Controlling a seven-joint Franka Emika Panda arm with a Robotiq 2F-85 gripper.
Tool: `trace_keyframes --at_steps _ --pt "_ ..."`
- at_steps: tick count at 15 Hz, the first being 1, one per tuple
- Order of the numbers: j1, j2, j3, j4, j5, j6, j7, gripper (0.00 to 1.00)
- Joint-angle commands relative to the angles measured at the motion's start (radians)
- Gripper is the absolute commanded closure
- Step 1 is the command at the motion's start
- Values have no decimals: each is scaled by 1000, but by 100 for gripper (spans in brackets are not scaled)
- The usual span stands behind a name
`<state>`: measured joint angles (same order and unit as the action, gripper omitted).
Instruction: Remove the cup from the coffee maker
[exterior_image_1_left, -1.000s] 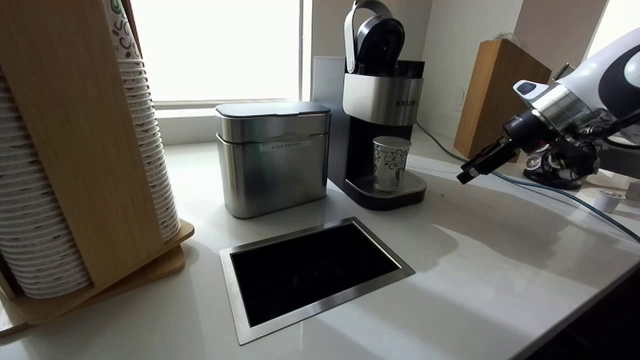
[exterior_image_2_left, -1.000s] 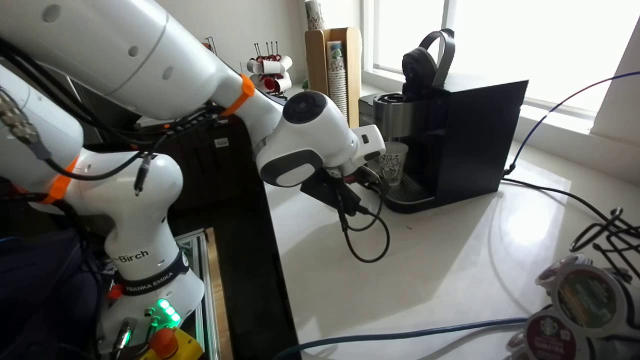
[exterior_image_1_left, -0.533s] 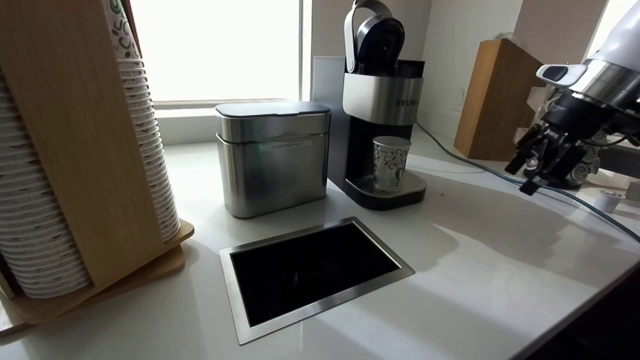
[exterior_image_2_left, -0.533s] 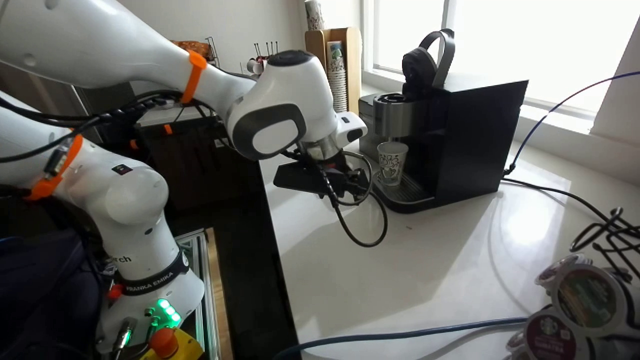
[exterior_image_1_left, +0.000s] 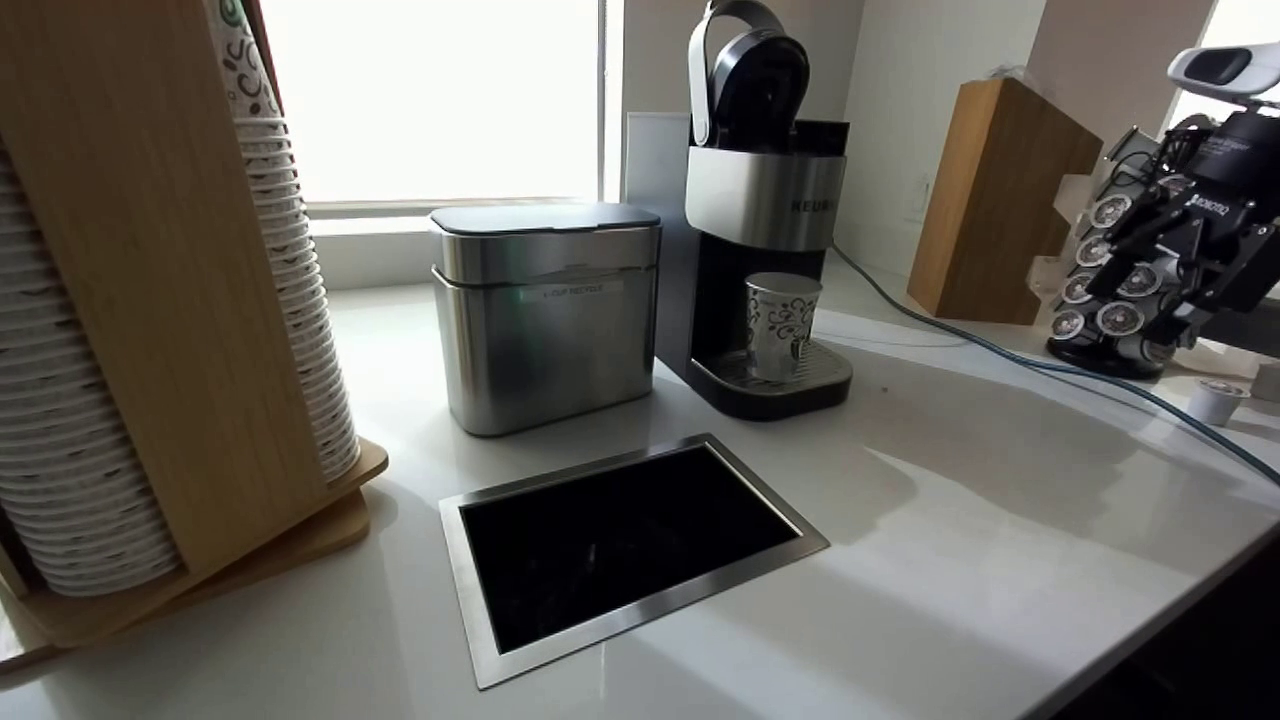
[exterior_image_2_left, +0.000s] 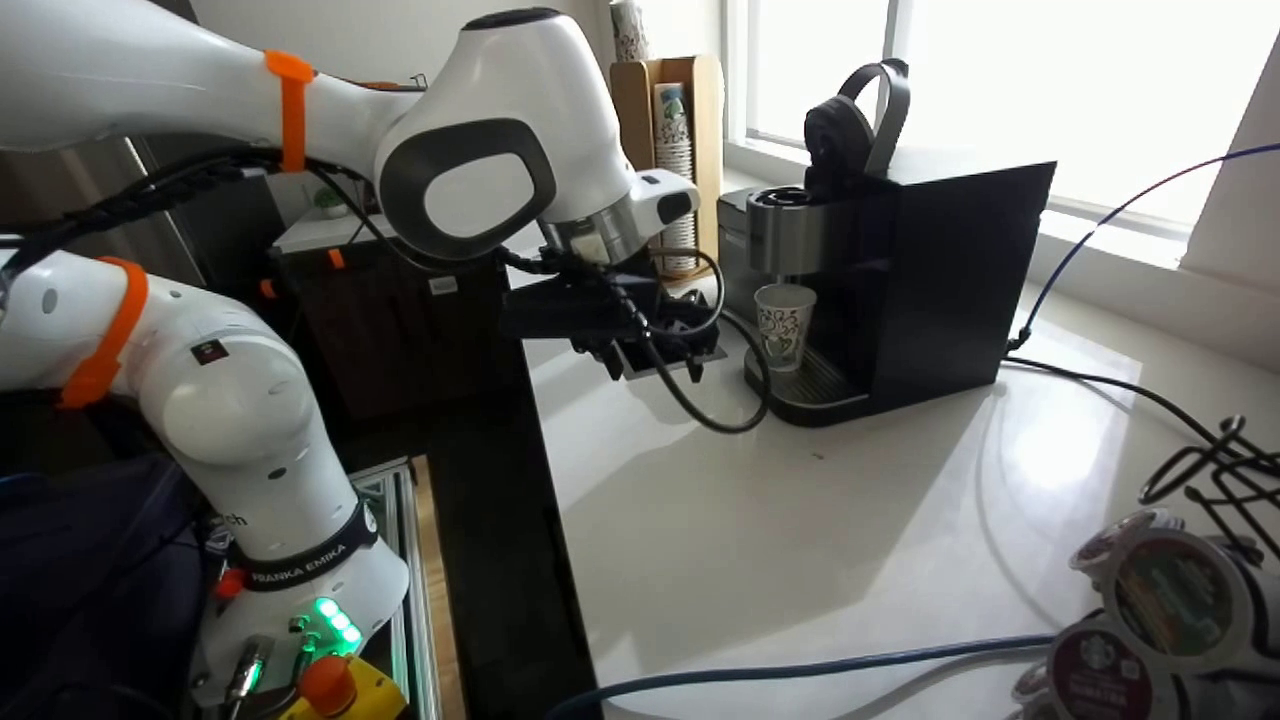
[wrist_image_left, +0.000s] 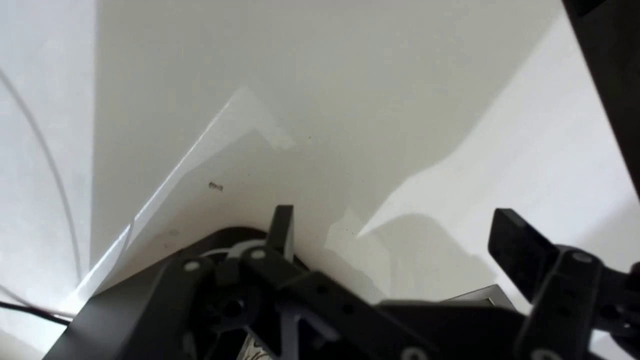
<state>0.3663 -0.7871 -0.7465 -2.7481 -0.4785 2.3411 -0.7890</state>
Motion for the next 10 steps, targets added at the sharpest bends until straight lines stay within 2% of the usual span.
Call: trace_keyframes --at_steps 1,3,7,10 --pt "32 48 62 0 -30 69 -67 0" --pt "52 56 97 0 -38 24 -118 0" --pt "76 103 167 -4 -133 34 -133 0" --pt "51 160 236 -4 -267 97 -83 0"
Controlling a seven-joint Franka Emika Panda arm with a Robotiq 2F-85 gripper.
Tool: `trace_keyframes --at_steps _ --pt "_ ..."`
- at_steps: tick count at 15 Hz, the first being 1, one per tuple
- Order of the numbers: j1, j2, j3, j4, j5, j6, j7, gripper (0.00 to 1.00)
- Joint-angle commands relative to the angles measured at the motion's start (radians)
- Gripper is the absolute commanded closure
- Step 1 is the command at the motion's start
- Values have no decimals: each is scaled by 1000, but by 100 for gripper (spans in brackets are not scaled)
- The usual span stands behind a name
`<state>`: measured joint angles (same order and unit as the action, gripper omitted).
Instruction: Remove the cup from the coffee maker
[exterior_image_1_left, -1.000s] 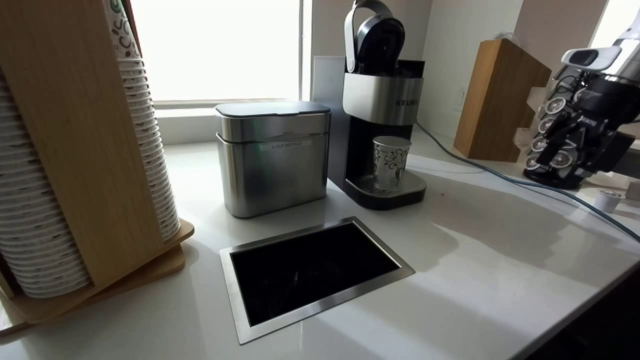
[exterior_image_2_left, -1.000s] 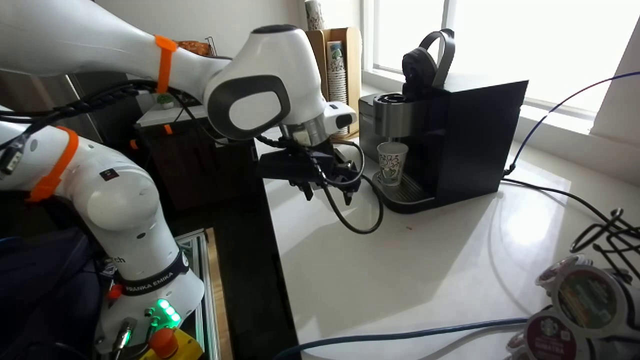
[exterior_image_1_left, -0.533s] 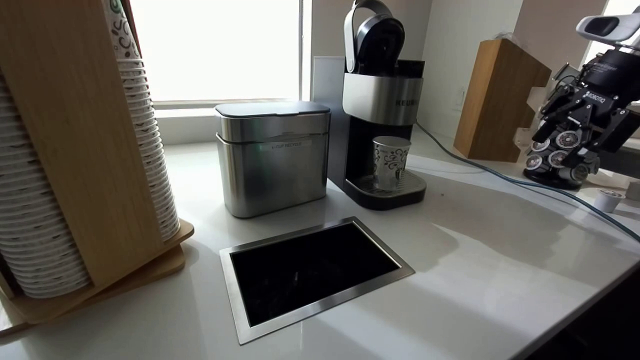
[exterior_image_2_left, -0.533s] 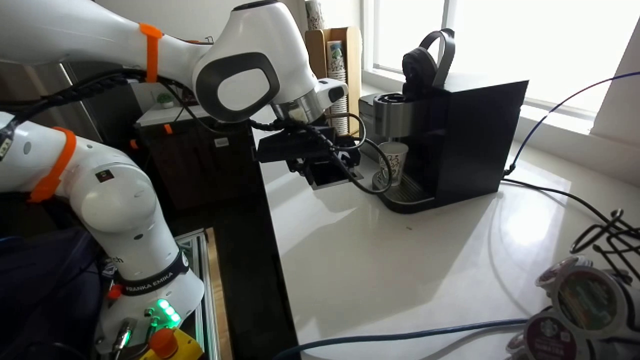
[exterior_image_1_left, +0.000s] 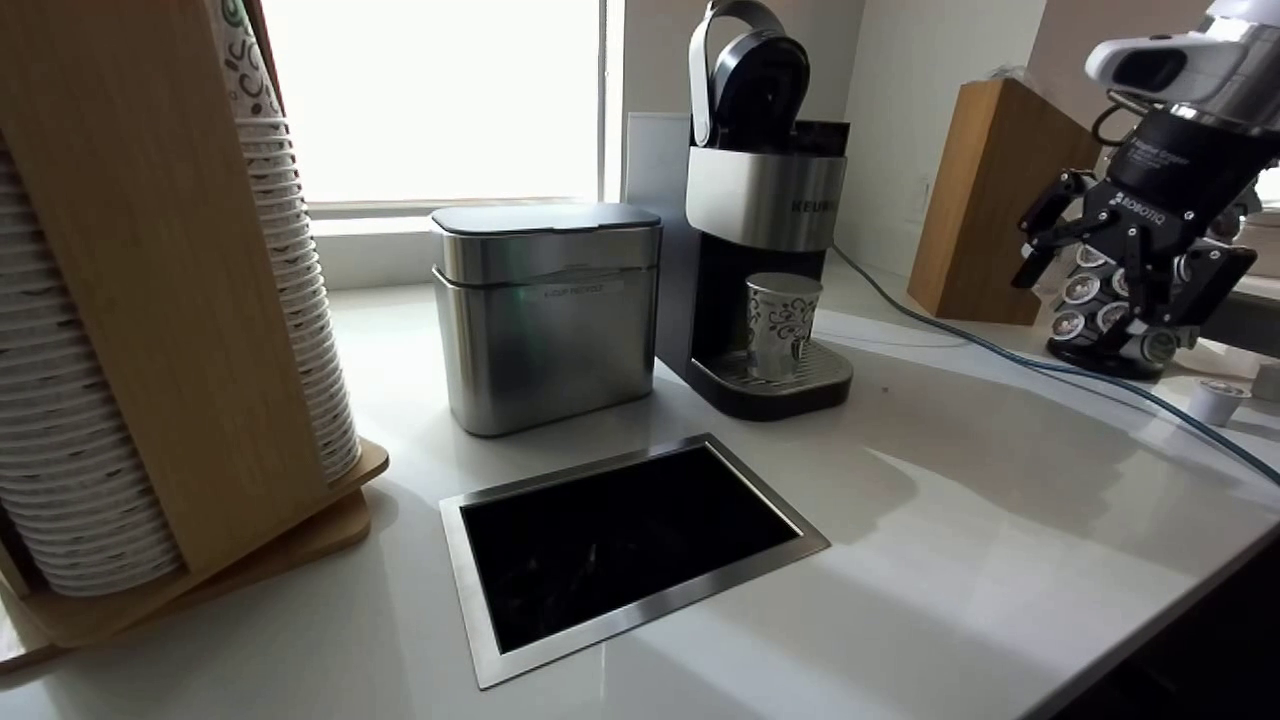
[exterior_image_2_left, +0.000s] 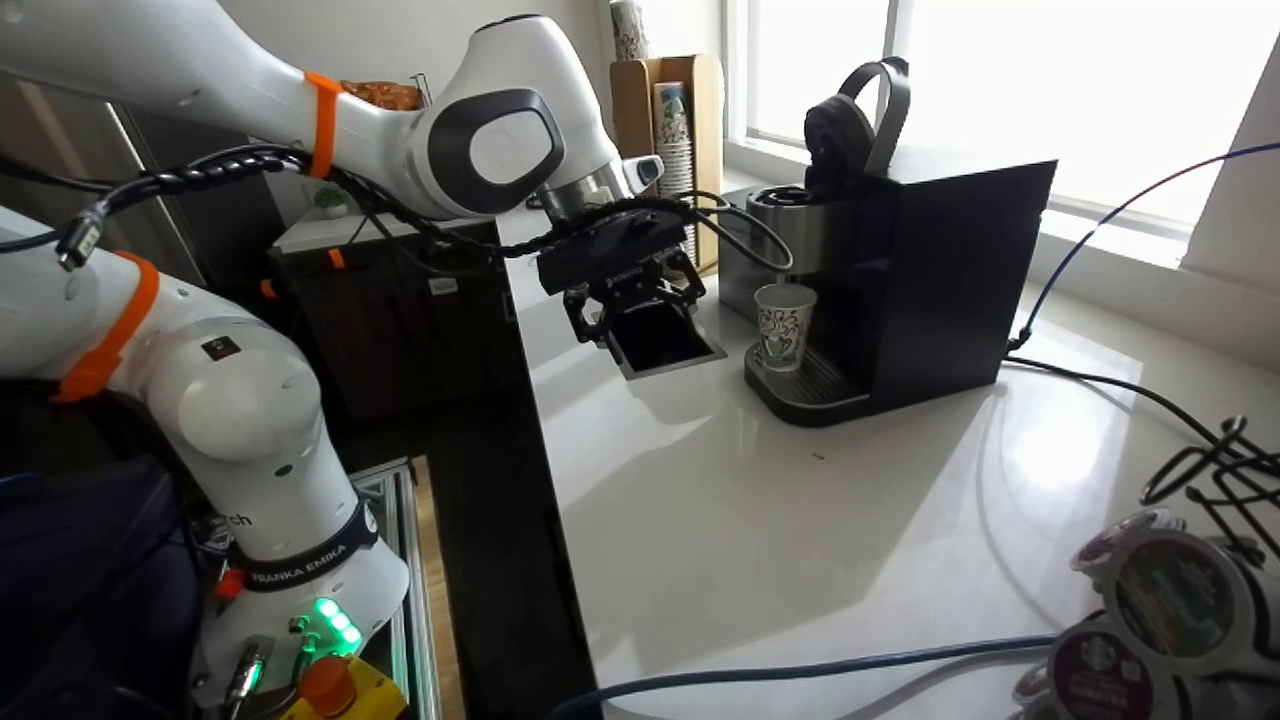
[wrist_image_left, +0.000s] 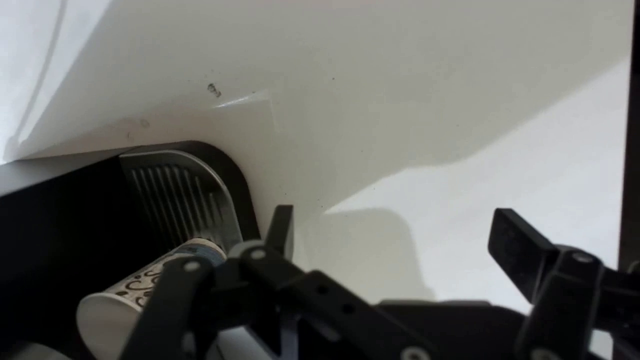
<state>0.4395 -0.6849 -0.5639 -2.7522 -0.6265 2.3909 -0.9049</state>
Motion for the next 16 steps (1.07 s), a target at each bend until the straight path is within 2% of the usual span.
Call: trace_keyframes --at_steps 1,2,4,5,6,7,9,10,13,16 --pt "-41 80 66 0 -180 84 53 0" --pt "-7 28 38 0 -90 28 22 0" --pt "-19 57 55 0 -141 58 39 0" --pt "-84 96 109 9 -246 88 138 0" --pt "-200 163 235 8 -235 183 127 0" --pt "-225 191 266 17 -287 249 176 0" --pt "-320 234 383 37 -389 360 282 0" --pt "-327 237 400 43 -486 373 384 0" --pt "-395 291 490 75 -648 427 607 0" --pt "-409 342 515 103 -759 436 769 0"
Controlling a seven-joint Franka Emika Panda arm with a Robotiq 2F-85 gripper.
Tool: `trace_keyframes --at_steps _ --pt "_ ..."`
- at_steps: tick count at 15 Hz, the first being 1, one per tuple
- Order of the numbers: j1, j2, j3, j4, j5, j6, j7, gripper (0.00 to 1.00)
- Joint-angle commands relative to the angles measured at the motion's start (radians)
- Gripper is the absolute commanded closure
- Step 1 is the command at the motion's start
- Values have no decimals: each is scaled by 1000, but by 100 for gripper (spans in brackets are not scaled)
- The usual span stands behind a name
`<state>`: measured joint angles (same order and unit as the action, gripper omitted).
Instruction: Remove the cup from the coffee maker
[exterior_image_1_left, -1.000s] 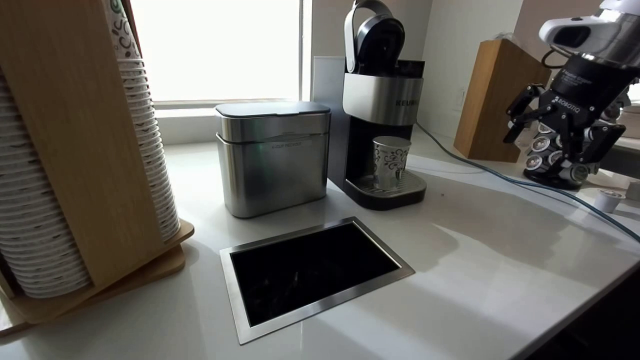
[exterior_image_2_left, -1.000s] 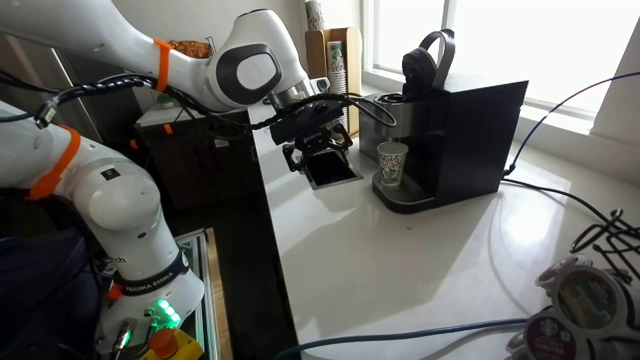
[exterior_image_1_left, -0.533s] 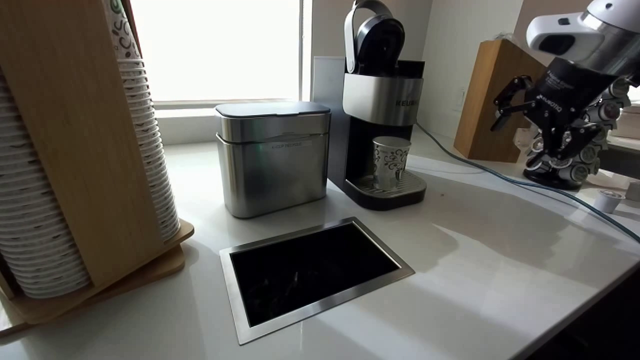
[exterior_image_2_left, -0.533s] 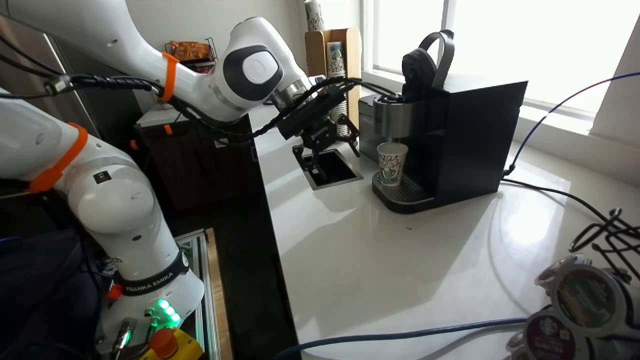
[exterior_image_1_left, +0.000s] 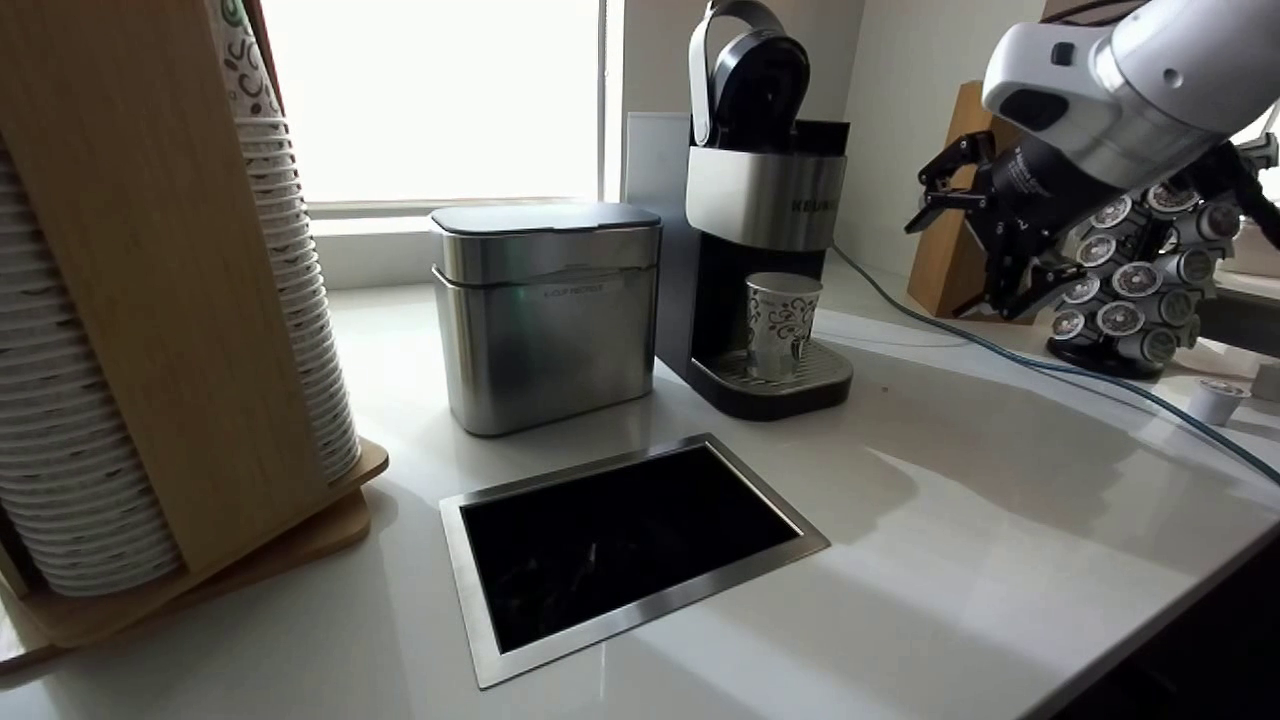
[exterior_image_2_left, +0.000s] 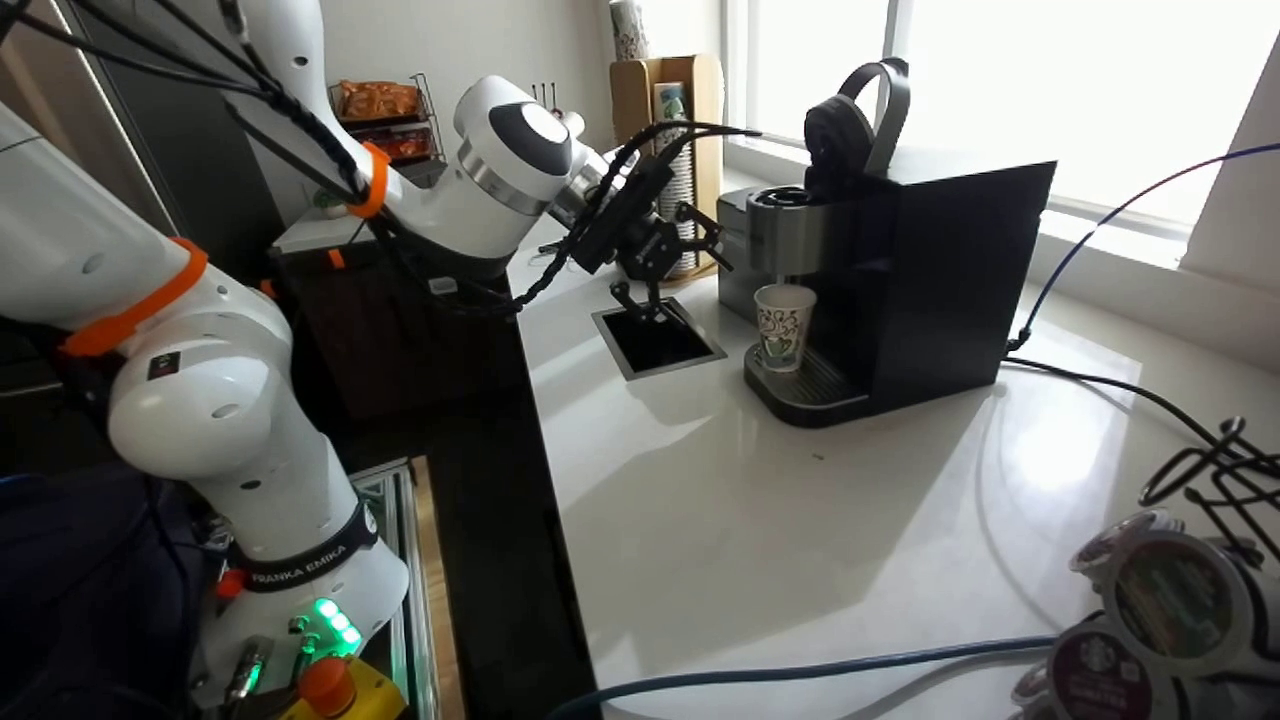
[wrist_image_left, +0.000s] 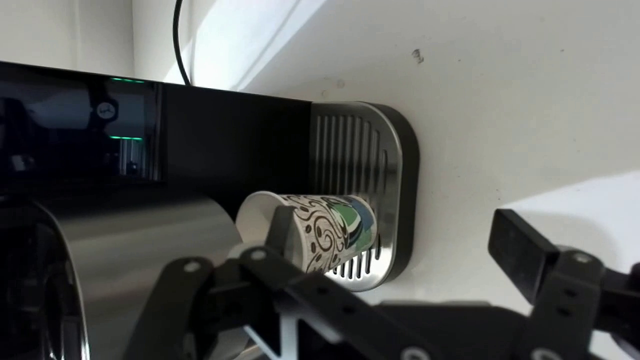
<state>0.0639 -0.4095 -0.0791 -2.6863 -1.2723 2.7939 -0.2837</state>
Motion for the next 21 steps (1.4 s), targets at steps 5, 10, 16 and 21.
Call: trace_keyframes --at_steps 5,10,16,21 --pt "-26 163 29 95 -300 103 385 0" --pt "-17 254 14 180 -452 126 563 1" --pt "-10 361 16 271 -543 130 678 7" --pt "-7 434 21 333 -573 139 697 19"
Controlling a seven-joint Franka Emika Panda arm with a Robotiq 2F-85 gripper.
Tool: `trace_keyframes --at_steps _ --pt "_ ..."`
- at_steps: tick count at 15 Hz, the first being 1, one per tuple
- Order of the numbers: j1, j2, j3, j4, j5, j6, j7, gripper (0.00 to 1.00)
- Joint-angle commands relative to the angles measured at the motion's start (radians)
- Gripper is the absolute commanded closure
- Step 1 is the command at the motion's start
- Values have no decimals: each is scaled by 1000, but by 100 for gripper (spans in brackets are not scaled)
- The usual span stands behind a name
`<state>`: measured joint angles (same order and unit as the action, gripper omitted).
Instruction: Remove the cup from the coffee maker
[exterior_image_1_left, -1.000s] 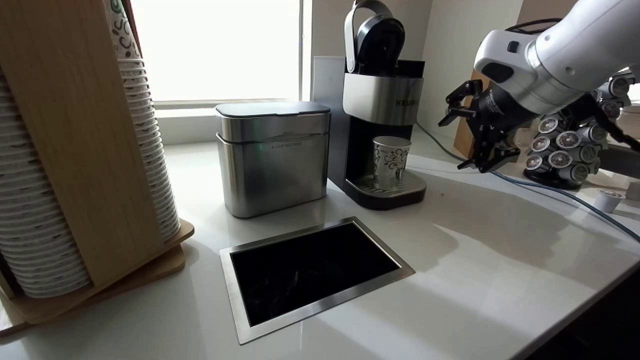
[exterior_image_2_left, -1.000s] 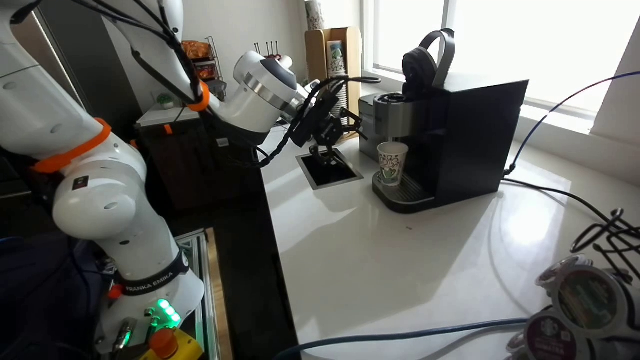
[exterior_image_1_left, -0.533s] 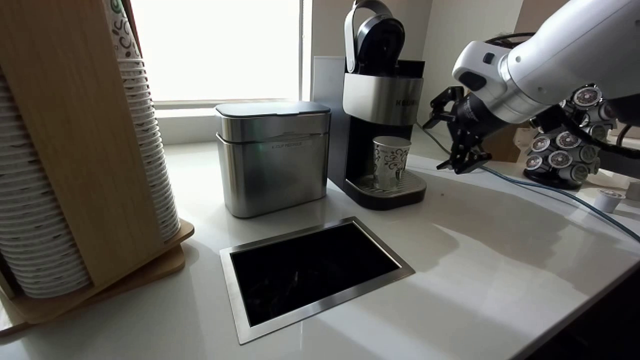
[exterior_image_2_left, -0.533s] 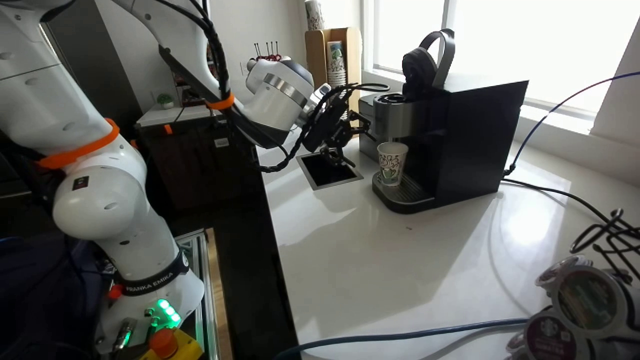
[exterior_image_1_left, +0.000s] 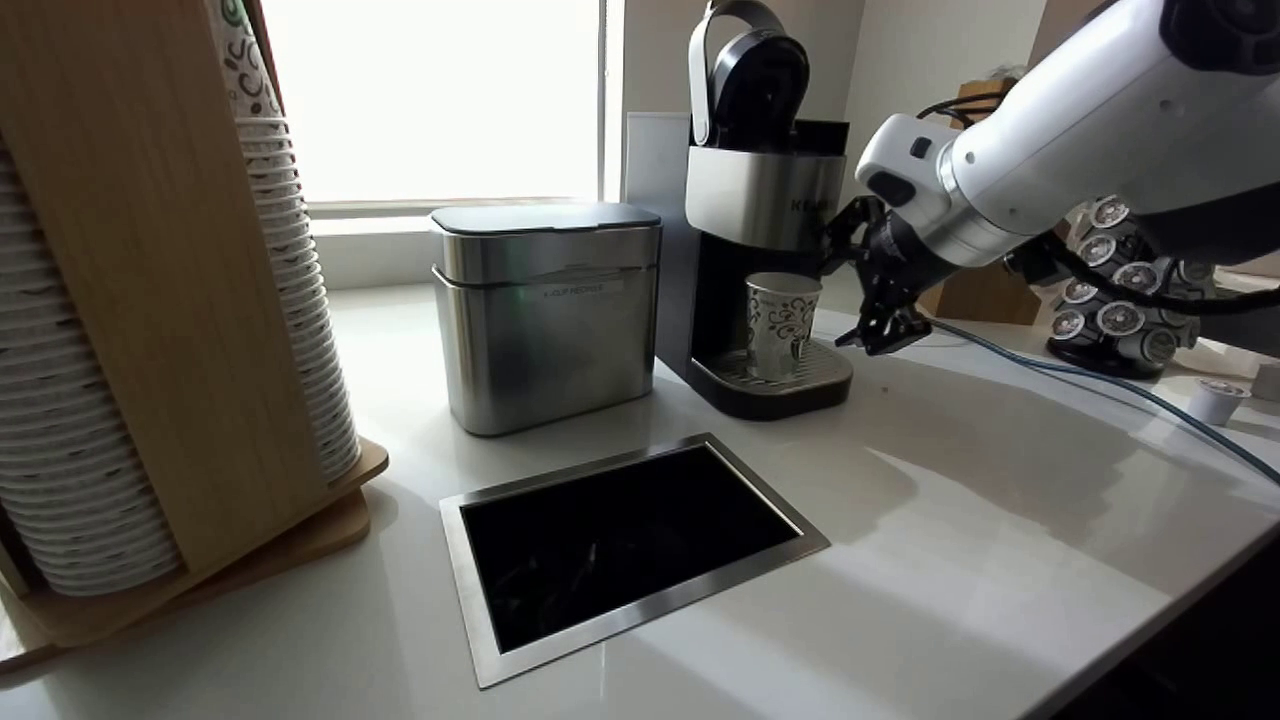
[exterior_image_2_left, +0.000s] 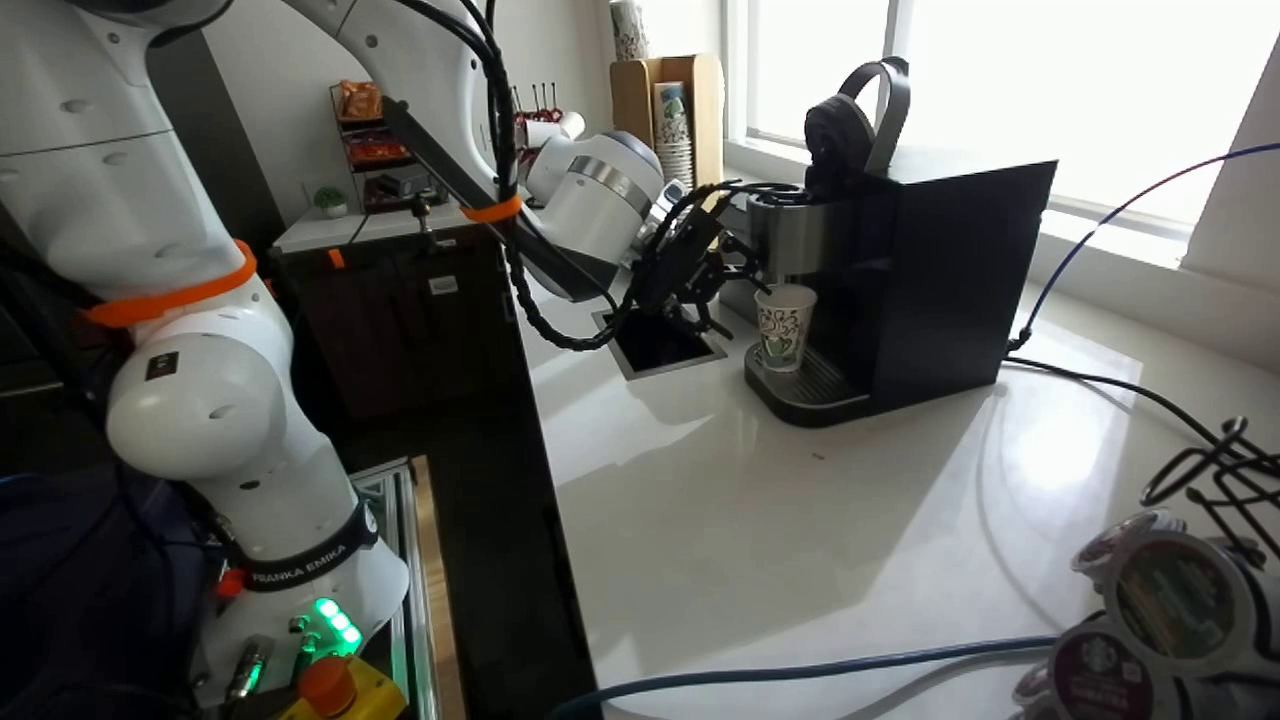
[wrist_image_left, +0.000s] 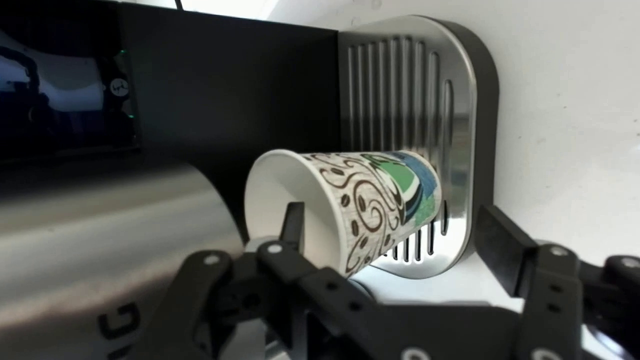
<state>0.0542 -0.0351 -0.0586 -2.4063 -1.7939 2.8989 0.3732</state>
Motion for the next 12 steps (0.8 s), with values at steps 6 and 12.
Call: trace_keyframes --at_steps 6,12 --pt "9 72 11 61 -71 26 46 31" --pt "15 77 24 82 -106 6 54 72"
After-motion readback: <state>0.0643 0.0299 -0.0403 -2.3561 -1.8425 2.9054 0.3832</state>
